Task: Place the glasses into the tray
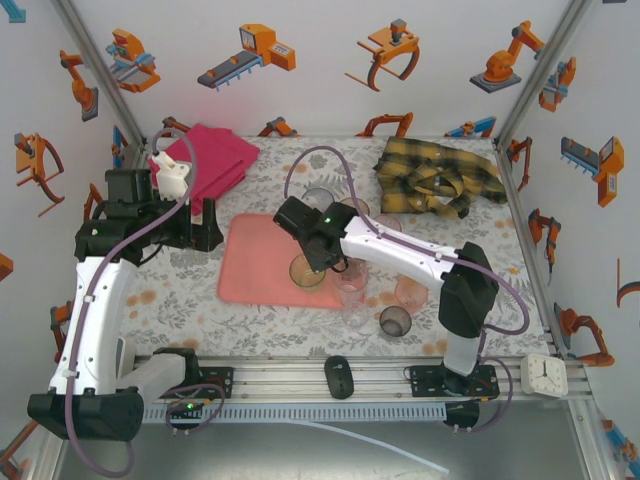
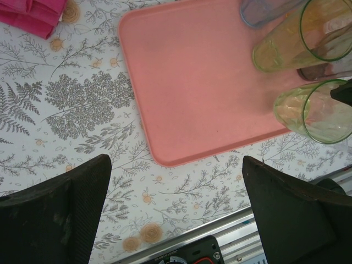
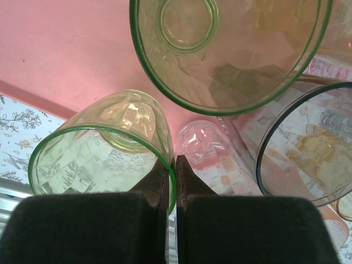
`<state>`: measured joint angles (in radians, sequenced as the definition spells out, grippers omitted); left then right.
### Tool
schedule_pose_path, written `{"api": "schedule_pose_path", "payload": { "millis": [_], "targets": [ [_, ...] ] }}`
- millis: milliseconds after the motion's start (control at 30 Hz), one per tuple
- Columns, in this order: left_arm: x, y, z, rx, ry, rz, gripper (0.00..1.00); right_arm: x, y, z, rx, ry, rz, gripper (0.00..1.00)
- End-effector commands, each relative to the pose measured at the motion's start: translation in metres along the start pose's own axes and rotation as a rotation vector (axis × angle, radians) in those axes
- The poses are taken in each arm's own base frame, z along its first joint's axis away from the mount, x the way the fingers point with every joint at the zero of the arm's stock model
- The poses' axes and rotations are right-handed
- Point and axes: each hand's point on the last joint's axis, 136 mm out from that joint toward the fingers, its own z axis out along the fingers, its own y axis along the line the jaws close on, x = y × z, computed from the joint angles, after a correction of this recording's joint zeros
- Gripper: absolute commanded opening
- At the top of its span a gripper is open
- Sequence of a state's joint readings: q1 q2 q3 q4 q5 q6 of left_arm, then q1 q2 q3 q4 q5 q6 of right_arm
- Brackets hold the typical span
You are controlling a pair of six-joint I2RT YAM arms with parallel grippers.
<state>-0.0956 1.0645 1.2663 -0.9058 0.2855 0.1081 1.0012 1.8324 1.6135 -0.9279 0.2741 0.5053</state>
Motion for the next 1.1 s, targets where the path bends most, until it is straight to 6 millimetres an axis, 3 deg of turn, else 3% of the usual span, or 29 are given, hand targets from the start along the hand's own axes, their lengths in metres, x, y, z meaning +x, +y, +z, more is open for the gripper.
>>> {"api": "schedule_pose_path", "payload": {
  "millis": [0,1067],
  "targets": [
    [0.001,-0.001,0.000,0.014,-0.007,-0.019,0.95,-0.001,0.001,0.009,-0.009,-0.004,0.035,0.03],
    [0.004,0.000,0.002,0.021,-0.001,-0.026,0.95,0.010,0.010,0.039,-0.031,0.050,0.032,0.06]
  ]
}}
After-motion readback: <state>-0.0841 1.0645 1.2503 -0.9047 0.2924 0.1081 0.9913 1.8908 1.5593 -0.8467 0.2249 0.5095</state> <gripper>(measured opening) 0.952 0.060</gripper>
